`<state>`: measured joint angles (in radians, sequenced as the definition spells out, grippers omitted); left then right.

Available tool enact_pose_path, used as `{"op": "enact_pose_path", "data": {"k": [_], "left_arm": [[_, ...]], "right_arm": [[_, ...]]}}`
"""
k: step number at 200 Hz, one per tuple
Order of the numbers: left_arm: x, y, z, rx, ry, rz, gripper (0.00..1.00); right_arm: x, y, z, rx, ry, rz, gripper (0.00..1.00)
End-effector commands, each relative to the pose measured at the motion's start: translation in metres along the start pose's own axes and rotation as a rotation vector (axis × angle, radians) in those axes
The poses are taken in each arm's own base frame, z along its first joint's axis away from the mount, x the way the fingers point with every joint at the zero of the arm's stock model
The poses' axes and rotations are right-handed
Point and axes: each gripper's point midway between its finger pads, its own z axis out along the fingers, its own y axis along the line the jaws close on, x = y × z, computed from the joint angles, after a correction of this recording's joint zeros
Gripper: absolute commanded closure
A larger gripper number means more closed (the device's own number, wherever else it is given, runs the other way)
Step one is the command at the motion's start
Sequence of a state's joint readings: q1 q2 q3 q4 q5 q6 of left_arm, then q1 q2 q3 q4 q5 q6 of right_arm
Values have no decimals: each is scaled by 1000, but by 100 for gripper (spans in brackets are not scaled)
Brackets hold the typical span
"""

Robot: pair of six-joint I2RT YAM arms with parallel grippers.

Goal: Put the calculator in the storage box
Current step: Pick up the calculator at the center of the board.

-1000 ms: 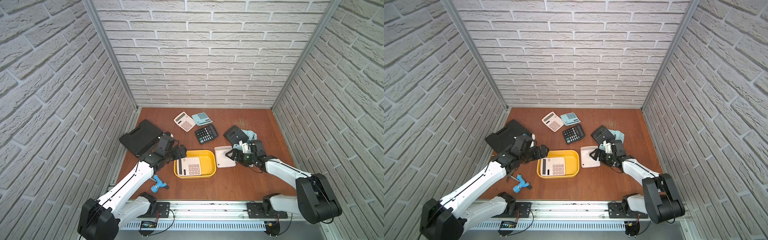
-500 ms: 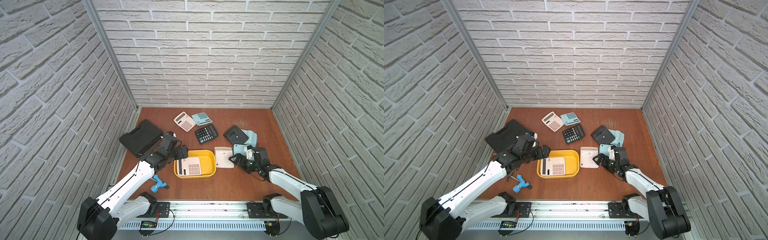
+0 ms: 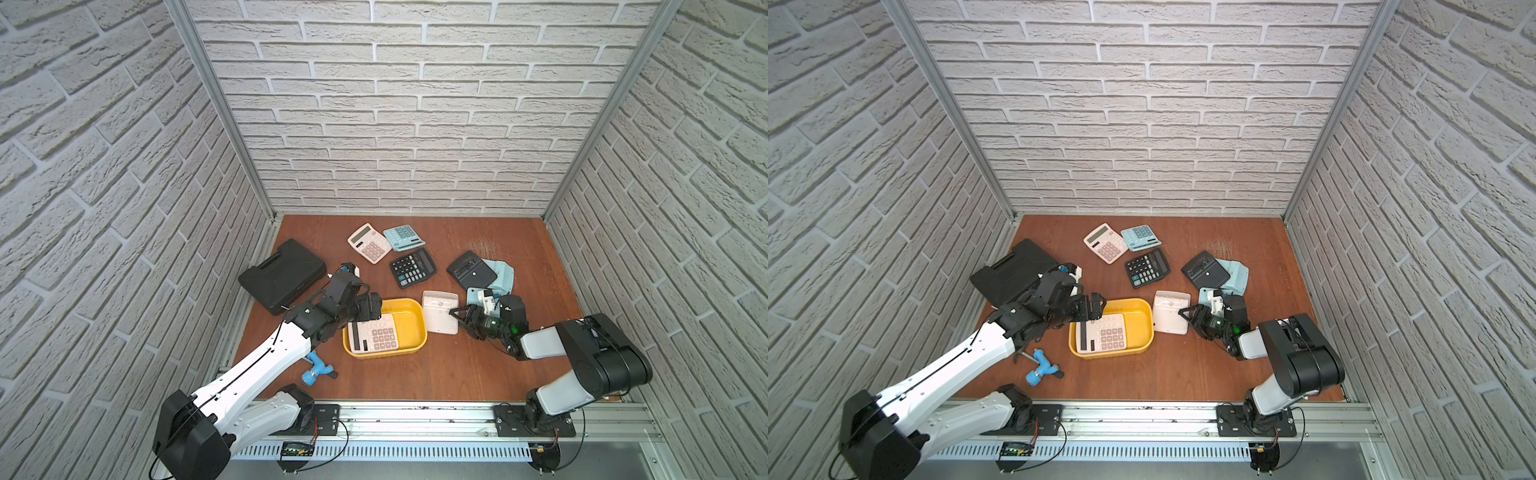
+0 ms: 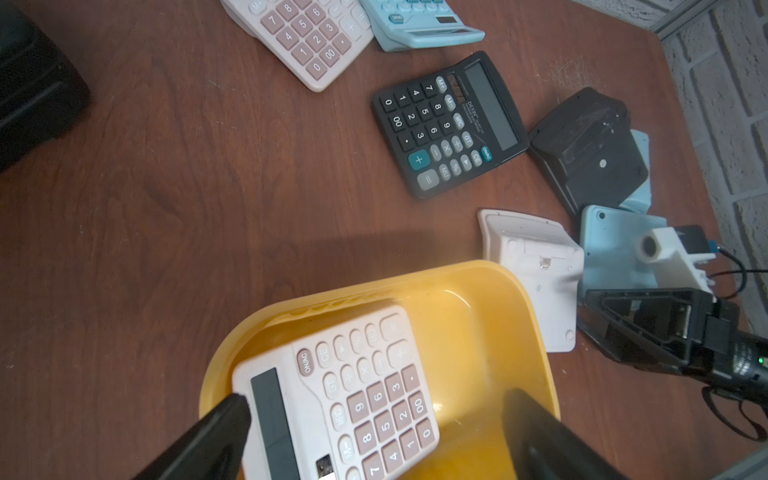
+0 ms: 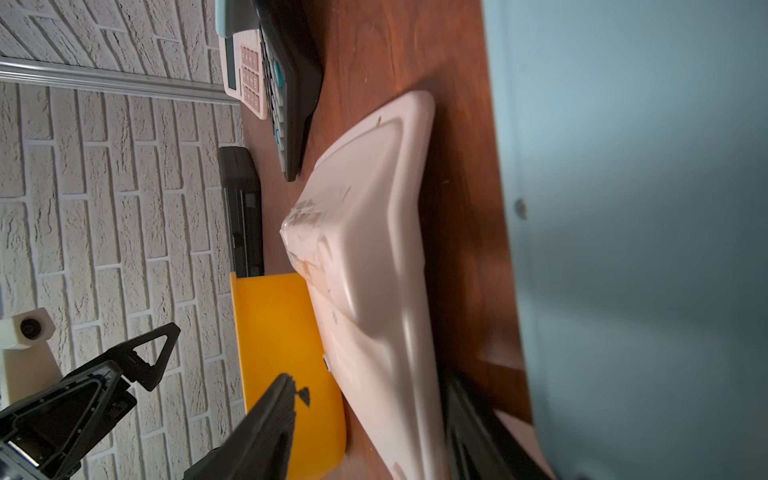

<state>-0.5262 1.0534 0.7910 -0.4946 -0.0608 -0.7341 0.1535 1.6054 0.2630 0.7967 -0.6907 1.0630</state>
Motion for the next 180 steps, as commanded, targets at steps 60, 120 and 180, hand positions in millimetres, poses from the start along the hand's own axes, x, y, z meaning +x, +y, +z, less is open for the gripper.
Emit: {"op": "enact_pose_path", "data": {"k": [60, 120, 180], "left_arm": [[-14, -29, 3, 60, -37, 87, 2], [-14, -53, 3, 74, -49, 192, 2], [-17, -88, -11, 72, -136, 411, 2]], "right_arm": [[8, 16, 22, -196, 27, 89, 73], [8, 17, 23, -185, 23, 80, 93], [4, 36, 11, -118, 26, 28, 97]]}}
